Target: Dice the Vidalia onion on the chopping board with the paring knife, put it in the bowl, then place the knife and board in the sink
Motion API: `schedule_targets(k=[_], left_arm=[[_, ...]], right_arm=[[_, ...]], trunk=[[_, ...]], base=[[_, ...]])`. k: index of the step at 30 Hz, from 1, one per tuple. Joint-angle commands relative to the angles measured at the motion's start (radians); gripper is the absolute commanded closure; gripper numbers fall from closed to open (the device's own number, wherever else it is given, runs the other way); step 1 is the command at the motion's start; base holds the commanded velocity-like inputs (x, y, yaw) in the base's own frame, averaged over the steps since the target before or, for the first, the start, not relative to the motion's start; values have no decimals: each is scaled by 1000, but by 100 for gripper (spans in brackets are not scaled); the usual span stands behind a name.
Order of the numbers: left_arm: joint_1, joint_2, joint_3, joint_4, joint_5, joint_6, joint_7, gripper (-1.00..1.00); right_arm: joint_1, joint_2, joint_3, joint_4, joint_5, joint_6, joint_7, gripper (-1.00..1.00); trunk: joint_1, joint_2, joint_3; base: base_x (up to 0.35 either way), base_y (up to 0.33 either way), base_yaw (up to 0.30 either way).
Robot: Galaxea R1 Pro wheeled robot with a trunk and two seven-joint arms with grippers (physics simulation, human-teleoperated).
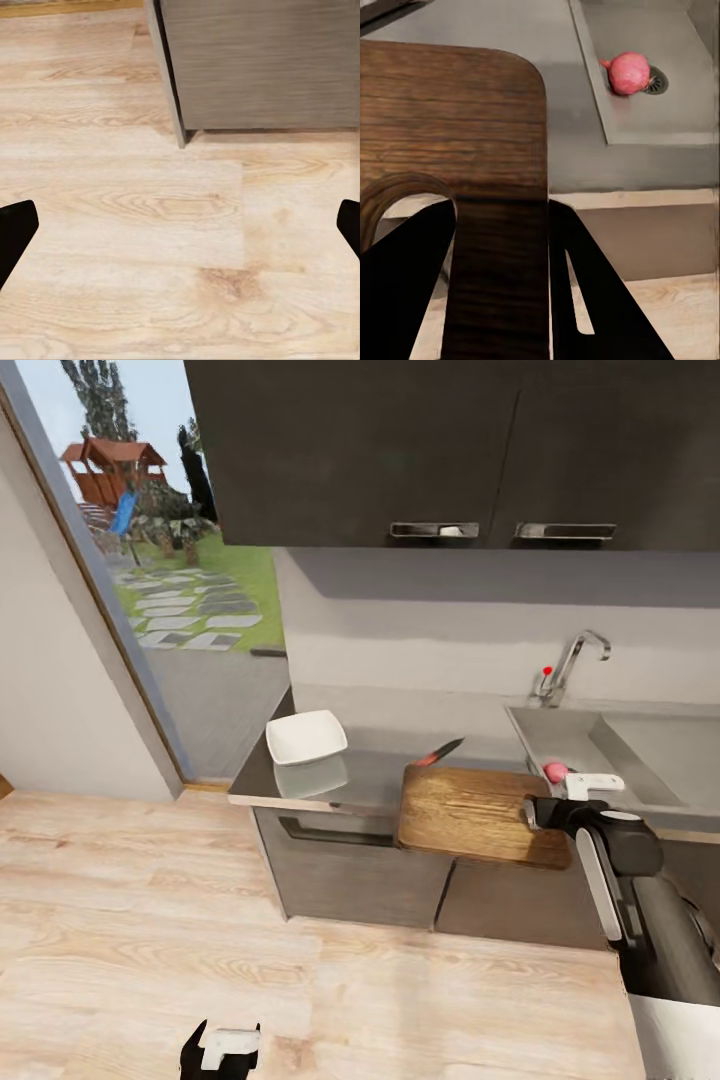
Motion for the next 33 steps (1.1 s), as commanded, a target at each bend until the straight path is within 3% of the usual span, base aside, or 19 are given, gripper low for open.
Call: schedule_targets(k=[1,8,18,25,29,33], left_arm=[[-2,-1,-6,4,-7,-5,10,-100],[-2,-2,-6,4,-7,-5,10,-100],[-2,-2,-6,4,-7,-5,10,-100],[-2,-2,-6,4,-7,-5,10,-100],[-2,-2,-6,4,-7,-5,10,-100],[-2,-2,-6,4,-7,-5,10,-100]], right_arm=[[-1,-4,-4,0,-6,4,-4,100],[-1,-41,-46,12,-8,3,0,100],[-1,-43,-46,28,-8,1,2,100],[-1,-43,-43,55,-5,-4,1,100],[-1,-43,-43,62,18,-6,1,100],[-1,-43,-42,65,71,-14,0,100]], trunk=[[1,-2,-2],[1,-2,-2],[1,-2,-2],[1,-2,-2],[1,-2,-2],[1,-2,-2]], base=[[299,-115,0],[262,-191,0],[231,-211,0],[40,-35,0],[5,-4,0],[1,-1,0]])
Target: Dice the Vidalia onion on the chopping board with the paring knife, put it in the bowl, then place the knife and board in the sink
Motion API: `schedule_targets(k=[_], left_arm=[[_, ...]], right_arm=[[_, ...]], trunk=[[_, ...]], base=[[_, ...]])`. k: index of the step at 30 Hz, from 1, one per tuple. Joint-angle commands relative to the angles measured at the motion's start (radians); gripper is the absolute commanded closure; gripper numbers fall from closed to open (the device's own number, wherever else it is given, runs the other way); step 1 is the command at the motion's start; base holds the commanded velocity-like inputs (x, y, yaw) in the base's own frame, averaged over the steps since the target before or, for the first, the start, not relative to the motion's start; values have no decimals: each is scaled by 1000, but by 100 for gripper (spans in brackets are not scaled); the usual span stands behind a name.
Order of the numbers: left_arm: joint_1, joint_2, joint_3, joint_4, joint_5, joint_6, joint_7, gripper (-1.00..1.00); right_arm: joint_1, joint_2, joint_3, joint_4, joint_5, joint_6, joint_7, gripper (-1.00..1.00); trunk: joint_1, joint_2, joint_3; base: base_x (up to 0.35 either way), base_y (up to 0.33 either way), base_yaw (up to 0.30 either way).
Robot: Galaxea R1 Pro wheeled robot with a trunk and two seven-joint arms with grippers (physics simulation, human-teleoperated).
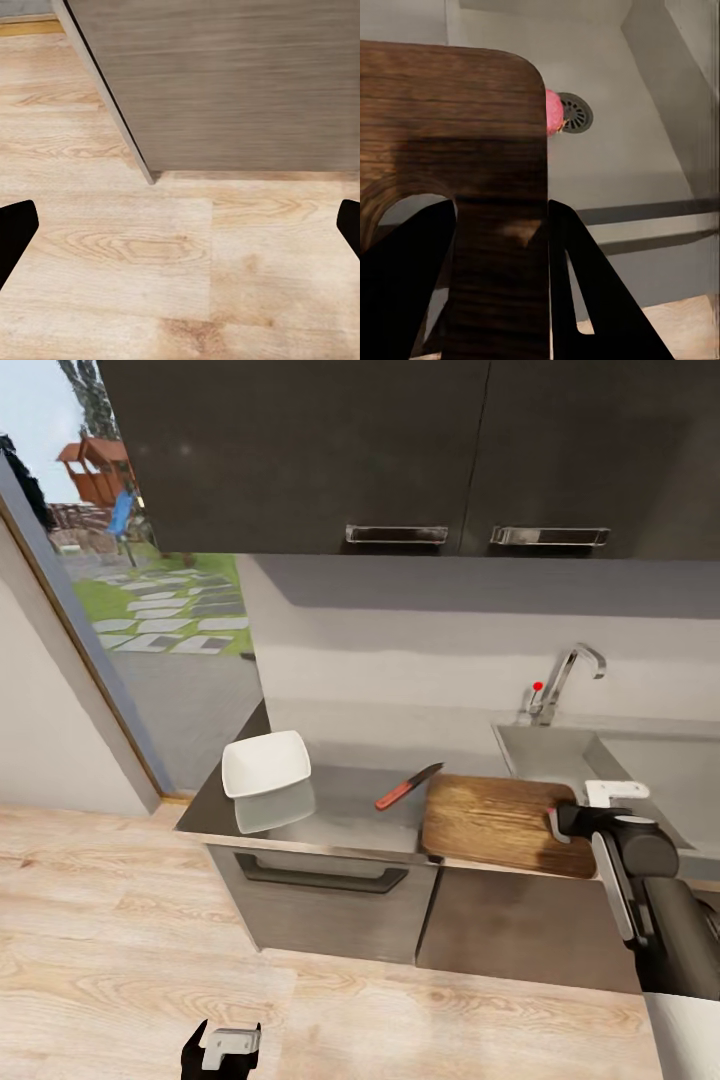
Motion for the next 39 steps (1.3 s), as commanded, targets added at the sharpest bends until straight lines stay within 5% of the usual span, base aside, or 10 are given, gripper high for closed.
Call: schedule_targets(k=[1,20,39], left_arm=[[-2,0,-6,4,-7,-5,10,-100],[-2,0,-6,4,-7,-5,10,-100],[-2,0,-6,4,-7,-5,10,-100]], right_arm=[[-1,0,1,-1,19,4,0,100],[-2,-3,1,-1,55,-2,1,100],[-2,-3,3,1,55,-9,2,100]], trunk=[[0,-2,-2],[0,-2,-2],[0,-2,-2]], base=[[0,0,0],[11,0,0],[292,0,0]])
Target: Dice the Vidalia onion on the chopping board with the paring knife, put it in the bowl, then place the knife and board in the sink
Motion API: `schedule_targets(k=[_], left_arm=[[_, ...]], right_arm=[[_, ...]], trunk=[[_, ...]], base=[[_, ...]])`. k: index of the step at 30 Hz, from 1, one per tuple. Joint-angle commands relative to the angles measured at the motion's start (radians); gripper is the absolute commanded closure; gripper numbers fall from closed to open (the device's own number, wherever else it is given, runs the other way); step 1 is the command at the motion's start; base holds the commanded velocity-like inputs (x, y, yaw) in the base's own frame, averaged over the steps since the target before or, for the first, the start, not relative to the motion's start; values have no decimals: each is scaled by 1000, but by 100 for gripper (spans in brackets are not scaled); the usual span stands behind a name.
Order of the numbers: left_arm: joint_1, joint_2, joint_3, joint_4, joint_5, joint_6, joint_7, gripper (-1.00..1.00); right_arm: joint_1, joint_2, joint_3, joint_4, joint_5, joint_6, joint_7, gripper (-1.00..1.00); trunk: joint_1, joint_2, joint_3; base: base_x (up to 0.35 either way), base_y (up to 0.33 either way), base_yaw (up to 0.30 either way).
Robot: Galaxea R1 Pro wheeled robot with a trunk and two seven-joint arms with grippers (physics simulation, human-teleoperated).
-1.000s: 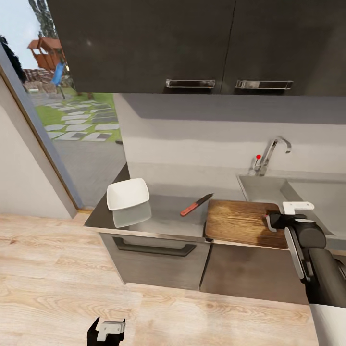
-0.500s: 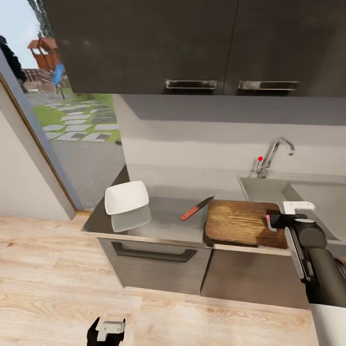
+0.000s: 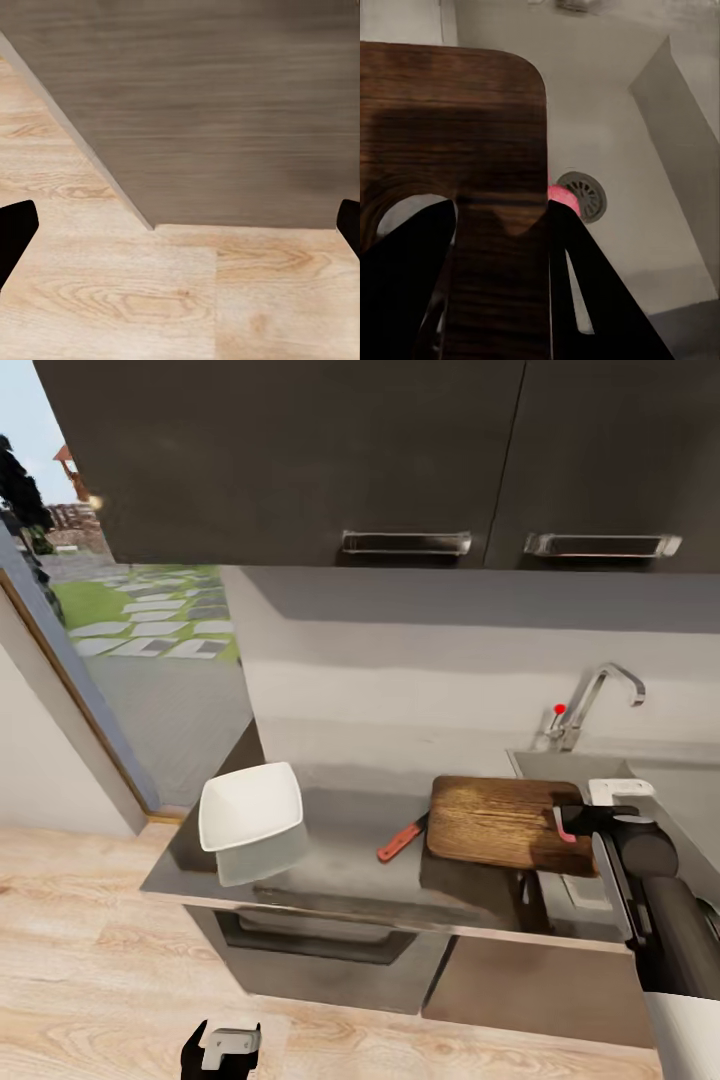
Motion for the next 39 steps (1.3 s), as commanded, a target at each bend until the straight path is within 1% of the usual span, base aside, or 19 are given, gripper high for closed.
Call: schedule_targets(k=[1,2,4,6,12,18,25,28,33,39], left_arm=[[-2,0,-6,4,-7,-5,10,-100],[-2,0,-6,4,-7,-5,10,-100],[-2,0,-6,4,-7,-5,10,-100],[-2,-1,-6,4,-7,-5,10,-100],[-2,-1,-6,4,-7,-4,10,-100],[-2,-1,-6,4,-7,-3,10,-100],[-2,-1,-6,4,-7,-4,10,-100],[-2,-1,-6,4,-7,-5,10,-100],[-2,-1,-6,4,-7,-5,10,-100],[-2,-1,-6,4,-7,-4,10,-100]], right_arm=[[-1,0,0,2,8,0,4,100],[-1,-3,-3,26,9,-20,5,100],[-1,-10,-3,40,9,-35,6,100],[-1,-23,-4,56,10,-48,7,100],[-1,-34,-4,69,10,-59,11,100],[-1,-36,-4,72,8,-62,13,100],[-1,-36,-3,72,8,-62,13,100],[-1,-36,-2,89,8,-64,13,100],[-1,-36,-2,121,8,-98,13,100],[-1,-34,3,148,8,-108,12,100]], trunk=[[1,-2,-2],[1,-2,-2],[1,-2,-2],[1,-2,-2],[1,-2,-2],[1,-2,-2],[1,-2,-2],[1,-2,-2],[1,-2,-2],[1,-2,-2]], base=[[302,0,0],[181,0,0],[104,0,0],[49,0,0],[14,0,0],[1,-29,0],[0,-231,0],[0,-56,0],[0,-9,0],[0,-1,0]])
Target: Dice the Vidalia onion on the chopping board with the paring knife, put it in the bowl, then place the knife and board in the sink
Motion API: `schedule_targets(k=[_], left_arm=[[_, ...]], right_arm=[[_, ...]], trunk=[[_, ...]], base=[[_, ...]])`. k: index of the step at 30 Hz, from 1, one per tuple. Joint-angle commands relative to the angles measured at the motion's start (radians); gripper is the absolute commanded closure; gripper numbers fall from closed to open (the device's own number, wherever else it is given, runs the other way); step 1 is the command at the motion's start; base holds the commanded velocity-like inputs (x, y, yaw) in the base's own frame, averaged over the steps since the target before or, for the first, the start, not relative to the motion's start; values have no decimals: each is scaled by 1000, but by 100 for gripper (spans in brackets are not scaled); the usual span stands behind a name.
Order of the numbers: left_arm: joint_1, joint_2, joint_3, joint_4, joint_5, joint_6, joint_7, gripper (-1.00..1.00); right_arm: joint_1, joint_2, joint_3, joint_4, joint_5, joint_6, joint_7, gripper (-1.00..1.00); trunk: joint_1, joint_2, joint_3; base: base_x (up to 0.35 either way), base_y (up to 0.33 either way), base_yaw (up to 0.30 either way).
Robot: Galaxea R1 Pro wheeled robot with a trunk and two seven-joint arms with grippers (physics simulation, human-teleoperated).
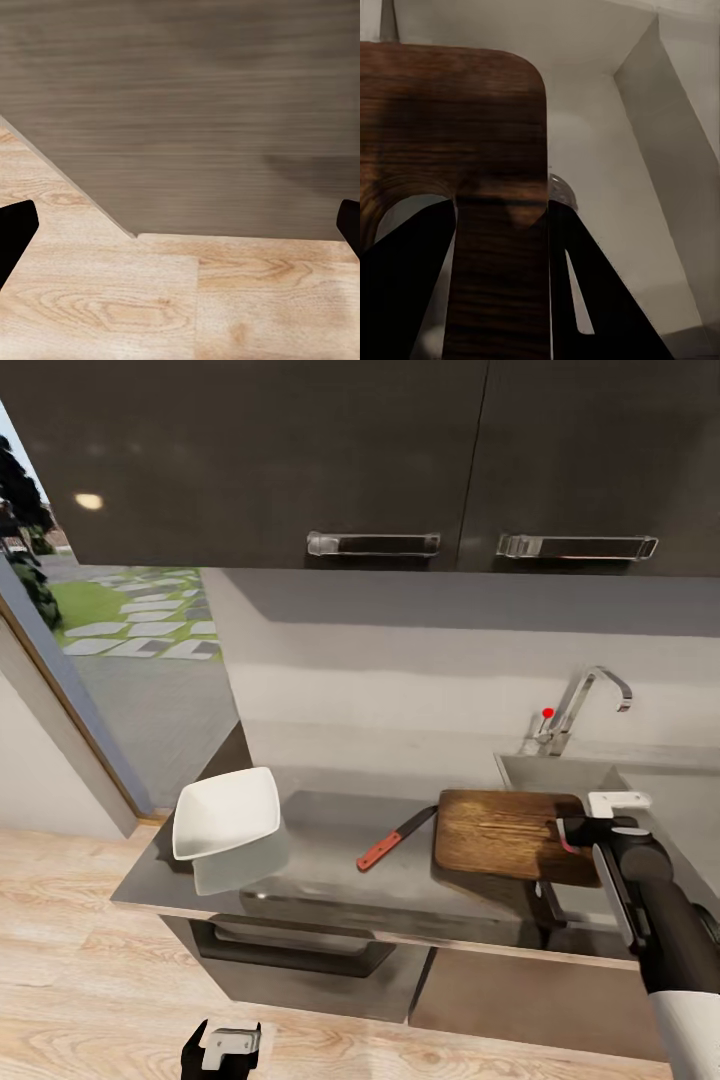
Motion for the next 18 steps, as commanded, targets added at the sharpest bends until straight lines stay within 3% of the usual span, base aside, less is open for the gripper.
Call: schedule_targets(k=[1,18], left_arm=[[-2,0,-6,4,-7,-4,10,-100],[-2,0,-6,4,-7,-5,10,-100]], right_arm=[[-1,0,0,5,9,5,3,100],[-1,-2,-6,50,10,-22,3,100]], trunk=[[0,-2,-2],[0,-2,-2]], base=[[0,0,0],[0,0,0]])
